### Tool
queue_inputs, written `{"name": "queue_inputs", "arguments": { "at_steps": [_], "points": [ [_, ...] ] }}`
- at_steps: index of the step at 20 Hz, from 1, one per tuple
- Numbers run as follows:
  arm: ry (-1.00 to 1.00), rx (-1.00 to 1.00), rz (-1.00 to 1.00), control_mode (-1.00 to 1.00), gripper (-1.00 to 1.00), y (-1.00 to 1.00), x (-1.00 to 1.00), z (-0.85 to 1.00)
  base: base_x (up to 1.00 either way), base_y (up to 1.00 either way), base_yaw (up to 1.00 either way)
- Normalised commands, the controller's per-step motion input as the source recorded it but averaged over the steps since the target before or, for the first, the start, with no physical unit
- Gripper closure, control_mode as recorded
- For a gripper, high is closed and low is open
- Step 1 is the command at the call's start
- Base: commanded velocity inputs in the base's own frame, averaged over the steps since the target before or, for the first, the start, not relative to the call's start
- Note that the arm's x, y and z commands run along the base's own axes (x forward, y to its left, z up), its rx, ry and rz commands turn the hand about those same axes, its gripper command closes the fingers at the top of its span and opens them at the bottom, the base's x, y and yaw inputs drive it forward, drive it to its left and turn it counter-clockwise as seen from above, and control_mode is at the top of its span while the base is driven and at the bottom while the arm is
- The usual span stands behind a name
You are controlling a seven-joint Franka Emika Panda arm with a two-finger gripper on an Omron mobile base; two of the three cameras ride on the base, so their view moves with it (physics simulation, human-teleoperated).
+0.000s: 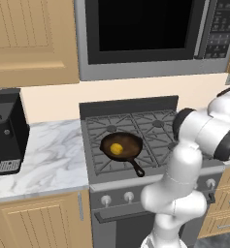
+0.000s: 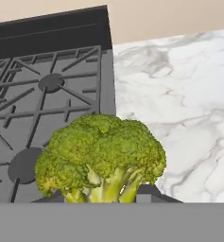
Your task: Put the broccoli and lemon in the pan. Then turn on the front left burner and set the heat to medium.
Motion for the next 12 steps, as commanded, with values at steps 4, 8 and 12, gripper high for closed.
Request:
{"name": "queue_inputs", "arguments": {
  "at_steps": [4,8,12],
  "points": [
    [0.00,0.01,0.09,-1.00,1.00,0.44,-0.20,0.38,0.00,0.00,0.00],
    [0.00,0.00,0.08,-1.00,1.00,0.47,-0.17,0.30,0.00,0.00,0.00],
    [0.00,0.00,0.06,-1.00,1.00,0.49,-0.15,0.22,0.00,0.00,0.00]
  ]
}}
